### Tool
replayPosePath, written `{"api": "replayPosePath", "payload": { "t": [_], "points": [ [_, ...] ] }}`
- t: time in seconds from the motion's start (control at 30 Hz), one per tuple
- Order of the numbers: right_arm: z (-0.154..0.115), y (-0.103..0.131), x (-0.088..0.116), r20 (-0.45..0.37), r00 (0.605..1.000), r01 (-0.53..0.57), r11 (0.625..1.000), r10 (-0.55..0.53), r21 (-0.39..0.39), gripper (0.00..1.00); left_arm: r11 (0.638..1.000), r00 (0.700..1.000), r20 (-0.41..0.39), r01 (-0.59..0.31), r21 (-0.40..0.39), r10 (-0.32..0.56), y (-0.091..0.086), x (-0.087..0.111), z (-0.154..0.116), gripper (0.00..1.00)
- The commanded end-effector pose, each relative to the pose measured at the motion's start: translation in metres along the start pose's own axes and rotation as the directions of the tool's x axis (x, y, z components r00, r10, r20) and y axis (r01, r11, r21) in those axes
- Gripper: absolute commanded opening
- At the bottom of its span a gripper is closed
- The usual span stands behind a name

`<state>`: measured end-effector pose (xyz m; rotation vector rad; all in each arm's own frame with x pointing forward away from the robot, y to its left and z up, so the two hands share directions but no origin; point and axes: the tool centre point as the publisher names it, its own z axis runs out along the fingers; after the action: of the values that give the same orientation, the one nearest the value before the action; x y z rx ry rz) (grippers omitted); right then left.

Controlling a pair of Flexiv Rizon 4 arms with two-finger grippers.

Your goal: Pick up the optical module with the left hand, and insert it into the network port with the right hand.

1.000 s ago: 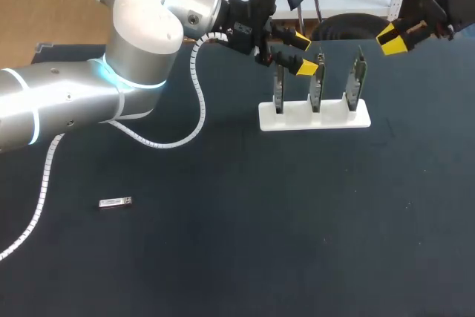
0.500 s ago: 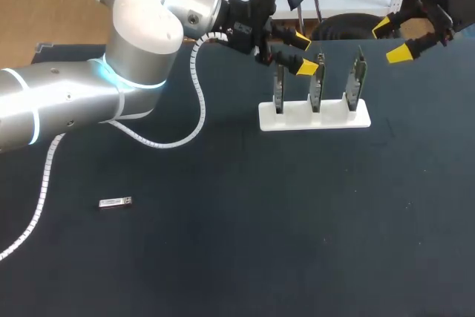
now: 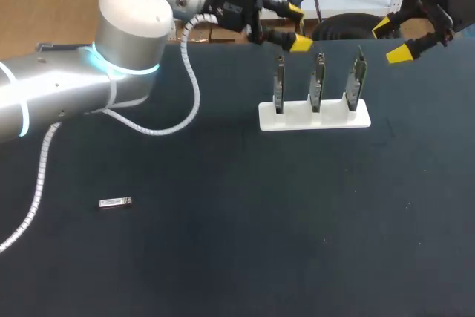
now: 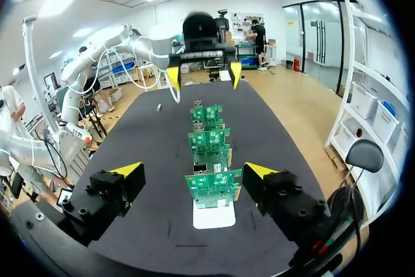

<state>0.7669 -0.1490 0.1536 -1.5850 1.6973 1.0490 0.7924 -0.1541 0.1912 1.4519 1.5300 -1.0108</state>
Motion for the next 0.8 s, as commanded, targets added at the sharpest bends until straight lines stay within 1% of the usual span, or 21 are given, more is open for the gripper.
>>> {"api": "replayPosePath", "payload": {
  "t": [0.03, 0.07, 0.17, 0.3, 0.43, 0.57, 0.6, 0.63, 0.67, 0.73, 0.77, 0.8],
  "points": [
    [0.0, 0.001, 0.0, 0.0, 1.0, 0.001, 1.0, -0.001, 0.003, 1.0, 0.996, 0.998, -0.032, -0.047, -0.082, 0.045, -0.015, -0.013, -0.042, 1.0],
    [0.0, 0.001, 0.0, 0.0, 1.0, 0.001, 1.0, -0.001, 0.003, 1.0, 0.993, 0.997, -0.044, -0.065, -0.099, 0.061, -0.016, -0.015, -0.052, 1.0],
    [0.0, 0.001, 0.0, 0.0, 1.0, 0.001, 1.0, -0.001, 0.003, 1.0, 0.979, 0.985, -0.132, -0.13, -0.159, 0.109, -0.021, -0.016, -0.082, 1.0],
    [0.0, 0.001, 0.0, 0.0, 1.0, 0.001, 1.0, -0.001, 0.003, 1.0, 0.958, 0.962, -0.249, -0.169, -0.232, 0.11, -0.033, -0.006, -0.125, 1.0],
    [0.0, 0.001, 0.0, 0.0, 1.0, 0.001, 1.0, -0.001, 0.003, 1.0, 0.934, 0.924, -0.372, -0.209, -0.29, 0.091, -0.049, 0.008, -0.164, 1.0],
    [0.0, 0.001, 0.0, 0.0, 1.0, 0.001, 1.0, -0.001, 0.003, 1.0, 0.919, 0.907, -0.421, -0.186, -0.348, 0.024, -0.066, 0.025, -0.199, 1.0],
    [0.0, 0.001, 0.0, 0.0, 1.0, 0.001, 1.0, -0.001, 0.003, 1.0, 0.915, 0.893, -0.45, -0.182, -0.36, 0.001, -0.071, 0.032, -0.207, 1.0],
    [0.0, 0.001, 0.0, 0.0, 1.0, 0.001, 1.0, -0.001, 0.003, 1.0, 0.912, 0.887, -0.461, -0.176, -0.371, -0.017, -0.077, 0.038, -0.214, 1.0],
    [0.0, 0.001, 0.0, 0.0, 1.0, 0.001, 1.0, -0.001, 0.003, 1.0, 0.912, 0.894, -0.446, -0.153, -0.38, -0.035, -0.082, 0.044, -0.221, 1.0],
    [0.0, 0.001, 0.0, 0.0, 1.0, 0.001, 1.0, -0.001, 0.003, 1.0, 0.911, 0.891, -0.451, -0.135, -0.389, -0.061, -0.093, 0.058, -0.235, 1.0],
    [0.0, 0.001, 0.0, 0.0, 1.0, 0.001, 1.0, -0.001, 0.003, 1.0, 0.92, 0.902, -0.428, -0.12, -0.374, -0.057, -0.1, 0.065, -0.241, 1.0],
    [0.0, 0.001, 0.0, 0.0, 1.0, 0.001, 1.0, -0.001, 0.003, 1.0, 0.916, 0.893, -0.443, -0.109, -0.387, -0.081, -0.107, 0.072, -0.246, 1.0]
  ]
}}
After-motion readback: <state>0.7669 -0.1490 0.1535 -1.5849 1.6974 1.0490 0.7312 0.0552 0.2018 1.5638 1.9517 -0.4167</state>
